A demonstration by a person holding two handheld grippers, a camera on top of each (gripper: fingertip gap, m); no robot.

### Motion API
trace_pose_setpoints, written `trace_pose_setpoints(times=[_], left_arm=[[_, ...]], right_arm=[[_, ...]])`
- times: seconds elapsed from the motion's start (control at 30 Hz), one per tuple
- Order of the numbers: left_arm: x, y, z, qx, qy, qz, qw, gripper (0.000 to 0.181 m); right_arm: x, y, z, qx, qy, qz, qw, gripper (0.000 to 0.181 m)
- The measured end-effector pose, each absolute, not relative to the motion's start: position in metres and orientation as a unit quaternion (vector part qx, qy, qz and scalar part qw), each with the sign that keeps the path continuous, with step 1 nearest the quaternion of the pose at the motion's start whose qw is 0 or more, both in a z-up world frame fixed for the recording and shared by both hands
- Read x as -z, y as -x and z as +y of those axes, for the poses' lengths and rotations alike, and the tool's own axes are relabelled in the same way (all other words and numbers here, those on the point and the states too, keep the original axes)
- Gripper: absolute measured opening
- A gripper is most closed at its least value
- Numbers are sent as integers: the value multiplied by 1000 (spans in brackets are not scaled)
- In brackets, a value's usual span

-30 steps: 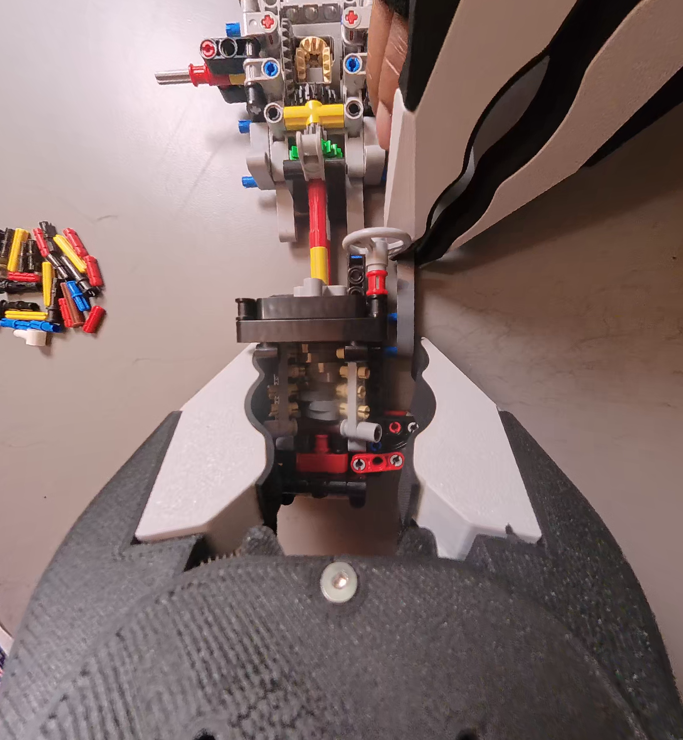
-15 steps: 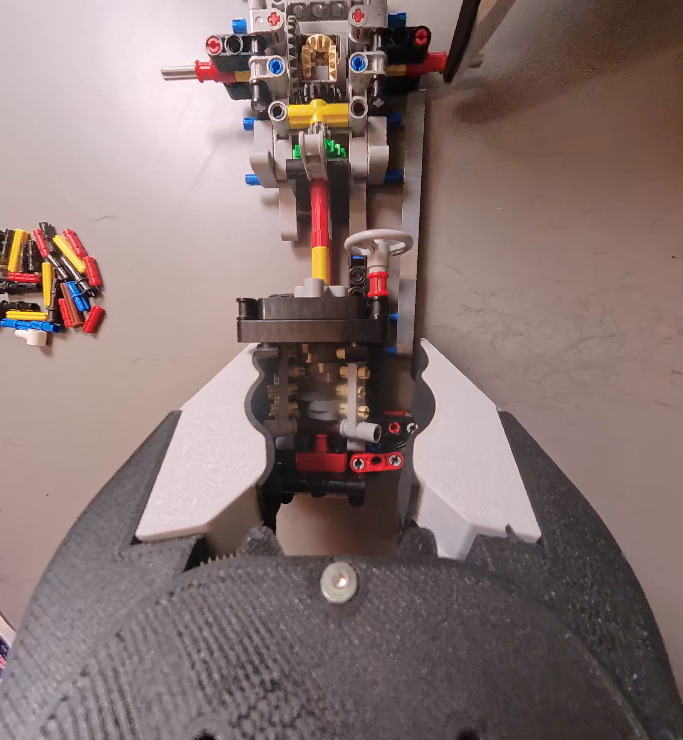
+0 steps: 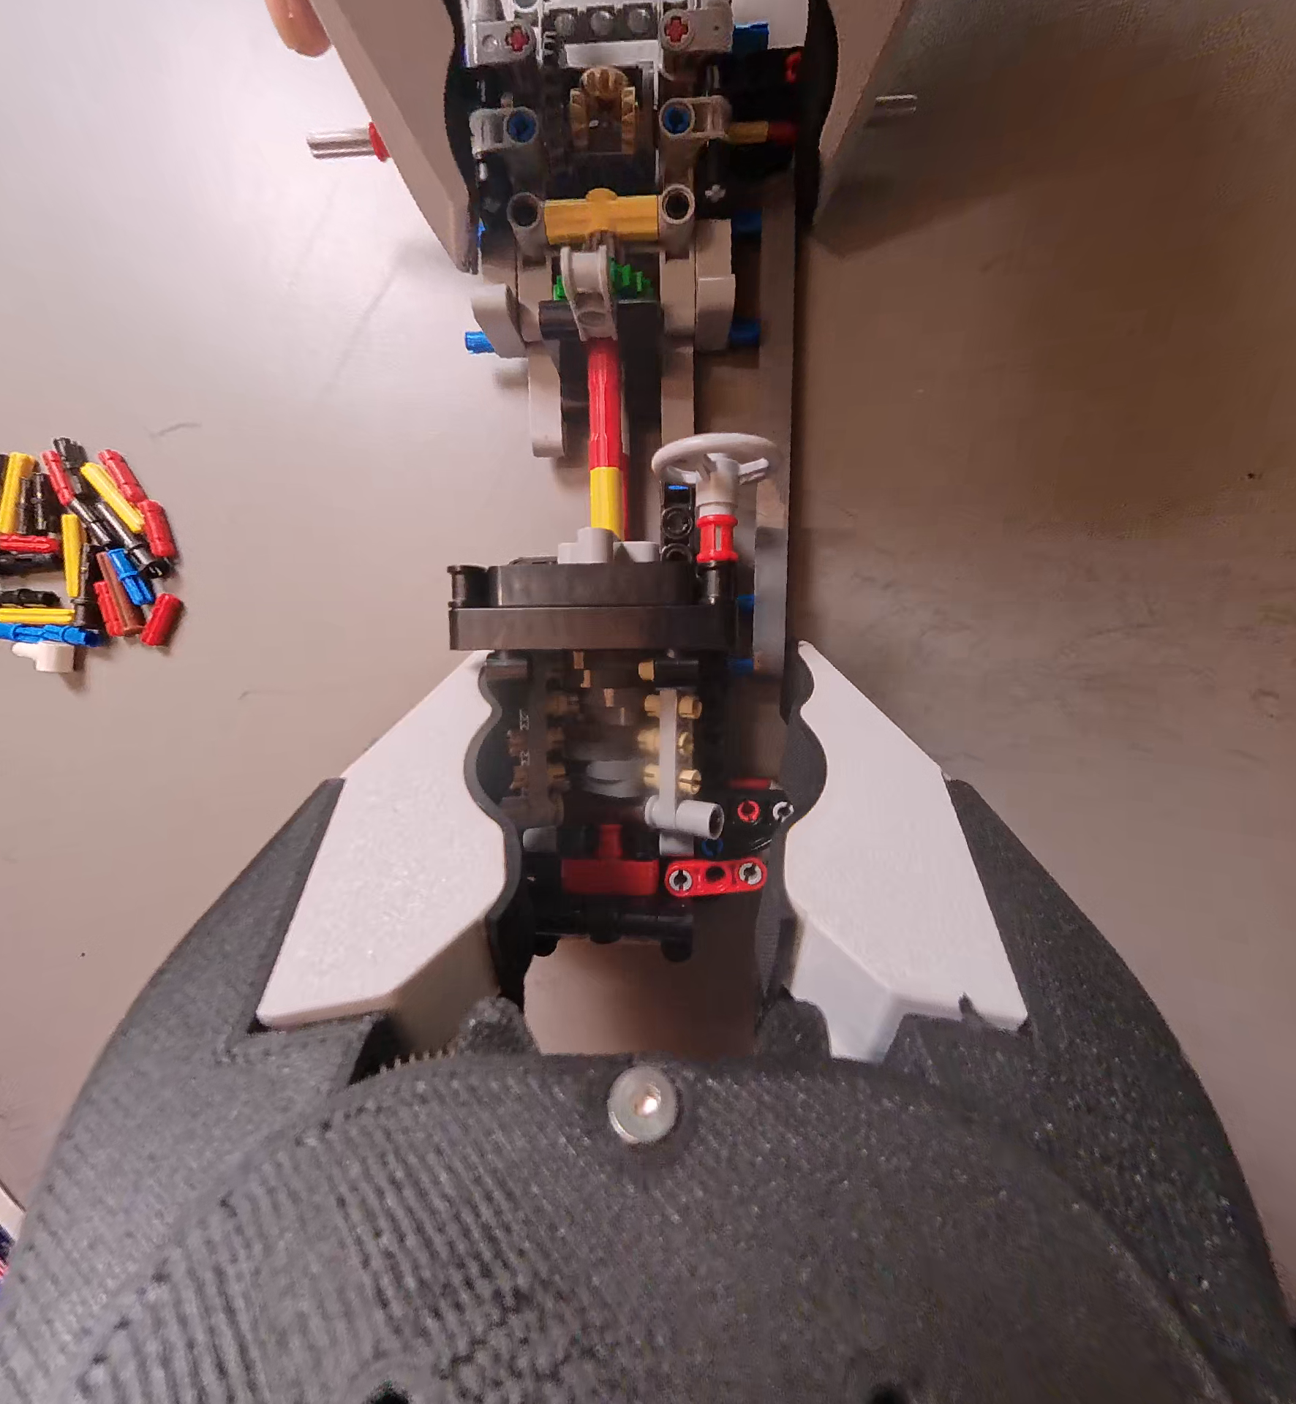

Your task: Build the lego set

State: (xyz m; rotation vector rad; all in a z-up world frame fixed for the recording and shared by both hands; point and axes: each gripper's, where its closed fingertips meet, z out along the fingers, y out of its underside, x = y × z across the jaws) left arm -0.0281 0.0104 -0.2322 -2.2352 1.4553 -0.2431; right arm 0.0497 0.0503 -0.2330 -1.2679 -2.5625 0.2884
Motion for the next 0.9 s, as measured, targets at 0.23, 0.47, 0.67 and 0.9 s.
trace_pose_setpoints(times=[0.23, 0.47, 0.67, 0.9], left_arm=[[232, 26, 11, 87, 814, 524, 234, 71], [232, 25, 11, 88, 812, 525, 239, 71], [231, 25, 11, 78, 809, 529, 243, 71], [231, 24, 11, 80, 806, 530, 250, 70]], right_arm=[[234, -51, 50, -119, 458, -871, 134, 74], [233, -51, 50, -131, 461, -865, 150, 73], [233, -51, 51, -127, 473, -859, 147, 72], [232, -51, 51, -122, 473, -858, 155, 71]])
